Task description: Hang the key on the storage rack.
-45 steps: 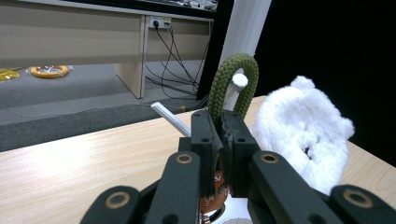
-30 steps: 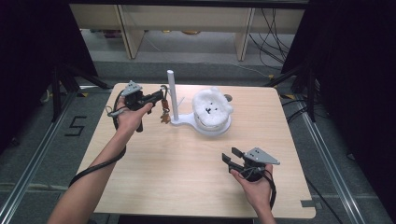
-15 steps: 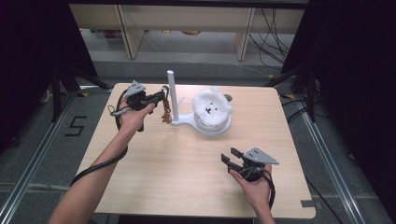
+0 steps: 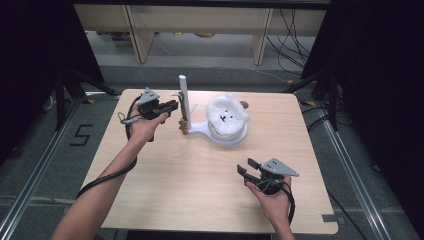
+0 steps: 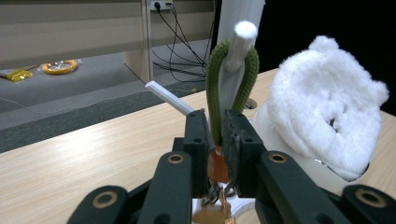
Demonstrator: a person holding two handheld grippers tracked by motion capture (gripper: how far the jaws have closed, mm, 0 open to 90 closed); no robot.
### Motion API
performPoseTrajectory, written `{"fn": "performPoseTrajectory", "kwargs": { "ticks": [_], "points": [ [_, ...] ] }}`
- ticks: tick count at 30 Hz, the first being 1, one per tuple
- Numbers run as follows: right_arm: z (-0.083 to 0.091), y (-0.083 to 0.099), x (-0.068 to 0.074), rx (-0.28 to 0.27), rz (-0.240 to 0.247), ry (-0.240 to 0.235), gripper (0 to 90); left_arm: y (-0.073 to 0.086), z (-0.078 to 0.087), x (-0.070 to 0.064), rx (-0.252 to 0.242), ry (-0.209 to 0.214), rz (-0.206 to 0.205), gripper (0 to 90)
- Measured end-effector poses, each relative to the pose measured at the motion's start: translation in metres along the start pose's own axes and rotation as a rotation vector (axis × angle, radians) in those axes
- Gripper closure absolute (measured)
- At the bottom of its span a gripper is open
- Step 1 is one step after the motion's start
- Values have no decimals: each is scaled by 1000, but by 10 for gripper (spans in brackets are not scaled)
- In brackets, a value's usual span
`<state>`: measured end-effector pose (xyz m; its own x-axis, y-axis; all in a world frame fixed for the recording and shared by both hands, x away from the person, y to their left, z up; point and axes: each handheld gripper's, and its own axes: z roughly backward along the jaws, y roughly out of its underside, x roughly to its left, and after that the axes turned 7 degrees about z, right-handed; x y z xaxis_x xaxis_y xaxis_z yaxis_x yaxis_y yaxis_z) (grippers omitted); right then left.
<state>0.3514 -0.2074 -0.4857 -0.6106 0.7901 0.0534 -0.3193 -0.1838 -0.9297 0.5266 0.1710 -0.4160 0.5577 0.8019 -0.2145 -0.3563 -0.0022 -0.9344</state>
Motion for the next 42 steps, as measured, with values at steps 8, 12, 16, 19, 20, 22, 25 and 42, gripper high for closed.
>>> {"fn": "performPoseTrajectory", "kwargs": {
  "ticks": [8,12,16,19,20,22,25,42],
  "points": [
    [1,0,-1,0,2,6,496,1,12,1,9,-2,-31,716],
    [1,1,-1,6,7,21,496,3,25,0,13,-4,-56,669],
    [1,0,0,-5,-6,11,495,5,34,1,25,-11,-54,575],
    [1,0,-3,-17,28,26,495,7,43,3,31,-25,-62,529],
    [1,1,-2,-16,7,16,495,8,46,3,27,-29,-60,522],
    [2,1,-3,-8,3,19,495,10,52,4,24,-32,-63,506],
    [3,0,-3,-5,0,24,495,12,61,4,12,-39,-56,485],
    [3,1,-4,-10,5,35,493,43,105,-2,-6,-59,-31,424]
  ]
}}
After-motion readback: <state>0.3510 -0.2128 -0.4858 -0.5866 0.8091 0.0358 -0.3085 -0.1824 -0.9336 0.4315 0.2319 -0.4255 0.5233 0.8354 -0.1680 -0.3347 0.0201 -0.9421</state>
